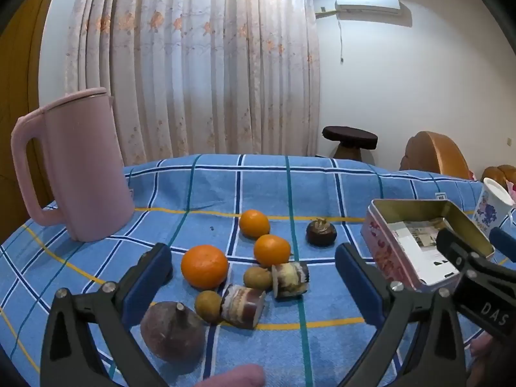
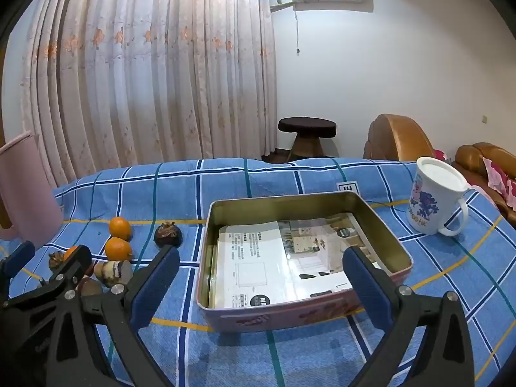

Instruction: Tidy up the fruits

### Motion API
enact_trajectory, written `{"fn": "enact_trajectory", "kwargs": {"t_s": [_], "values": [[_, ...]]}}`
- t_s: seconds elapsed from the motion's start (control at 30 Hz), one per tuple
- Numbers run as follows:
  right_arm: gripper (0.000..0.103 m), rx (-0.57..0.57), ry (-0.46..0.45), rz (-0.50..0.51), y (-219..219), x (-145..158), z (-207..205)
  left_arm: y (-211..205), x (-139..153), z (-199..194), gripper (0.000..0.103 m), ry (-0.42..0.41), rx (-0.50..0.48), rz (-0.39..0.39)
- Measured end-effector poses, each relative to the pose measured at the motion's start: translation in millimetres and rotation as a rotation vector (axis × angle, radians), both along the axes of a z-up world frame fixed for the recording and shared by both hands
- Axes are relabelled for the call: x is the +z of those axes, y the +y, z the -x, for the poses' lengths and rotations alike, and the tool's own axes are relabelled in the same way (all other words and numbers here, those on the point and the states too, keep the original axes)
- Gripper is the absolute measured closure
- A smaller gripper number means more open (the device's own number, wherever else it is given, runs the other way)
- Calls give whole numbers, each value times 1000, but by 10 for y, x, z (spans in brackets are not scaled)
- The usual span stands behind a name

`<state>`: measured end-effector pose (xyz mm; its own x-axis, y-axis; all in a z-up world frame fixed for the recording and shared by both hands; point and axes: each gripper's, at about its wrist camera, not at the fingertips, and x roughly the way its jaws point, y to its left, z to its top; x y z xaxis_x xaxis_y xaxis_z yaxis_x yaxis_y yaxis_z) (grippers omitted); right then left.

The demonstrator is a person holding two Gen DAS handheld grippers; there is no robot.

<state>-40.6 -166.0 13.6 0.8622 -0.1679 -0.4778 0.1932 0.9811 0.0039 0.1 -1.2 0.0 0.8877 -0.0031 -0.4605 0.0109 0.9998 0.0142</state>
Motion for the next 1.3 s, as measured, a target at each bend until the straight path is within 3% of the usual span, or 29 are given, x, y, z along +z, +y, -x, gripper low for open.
{"fn": "enact_trajectory", "kwargs": {"t_s": [0.03,1.3], "values": [[1,-2,-4,5,0,-2,3,22,-3,-3,0,9,3,45],[1,4,-14,13,-3,-9,26,0,-21,29,0,10,-27,32]]}}
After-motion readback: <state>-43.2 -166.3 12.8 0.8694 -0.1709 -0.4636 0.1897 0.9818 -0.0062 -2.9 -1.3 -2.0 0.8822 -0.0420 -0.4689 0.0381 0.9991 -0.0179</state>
